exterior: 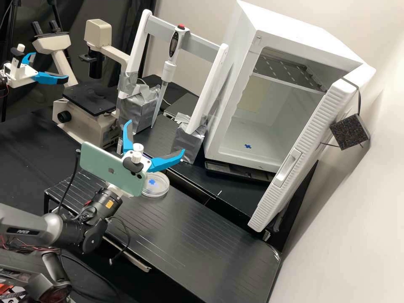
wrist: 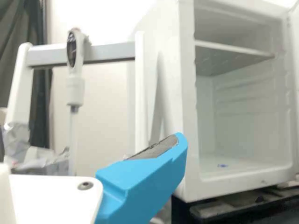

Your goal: Move the petri dish to the bench

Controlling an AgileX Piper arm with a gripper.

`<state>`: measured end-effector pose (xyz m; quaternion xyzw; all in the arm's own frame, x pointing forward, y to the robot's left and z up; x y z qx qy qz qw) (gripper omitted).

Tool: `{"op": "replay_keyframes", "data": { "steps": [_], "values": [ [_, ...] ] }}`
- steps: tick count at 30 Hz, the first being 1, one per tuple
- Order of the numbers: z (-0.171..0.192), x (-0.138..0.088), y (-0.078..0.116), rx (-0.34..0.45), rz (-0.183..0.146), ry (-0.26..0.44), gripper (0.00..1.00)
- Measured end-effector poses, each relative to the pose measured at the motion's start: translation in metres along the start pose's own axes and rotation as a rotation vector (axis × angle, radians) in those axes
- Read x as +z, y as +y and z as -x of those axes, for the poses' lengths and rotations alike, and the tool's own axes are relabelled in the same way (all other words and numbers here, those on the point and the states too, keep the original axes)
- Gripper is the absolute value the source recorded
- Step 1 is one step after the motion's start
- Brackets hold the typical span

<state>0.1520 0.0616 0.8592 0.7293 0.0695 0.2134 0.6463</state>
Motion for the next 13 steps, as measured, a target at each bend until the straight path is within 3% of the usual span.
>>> {"op": "replay_keyframes", "data": {
  "steps": [6, 13],
  "values": [
    [-0.009, 0.000, -0.002, 0.025, -0.028, -0.008, 1.00],
    [-0.016, 0.003, -0.009, -0.009, -0.049, -0.017, 1.00]
  ]
}}
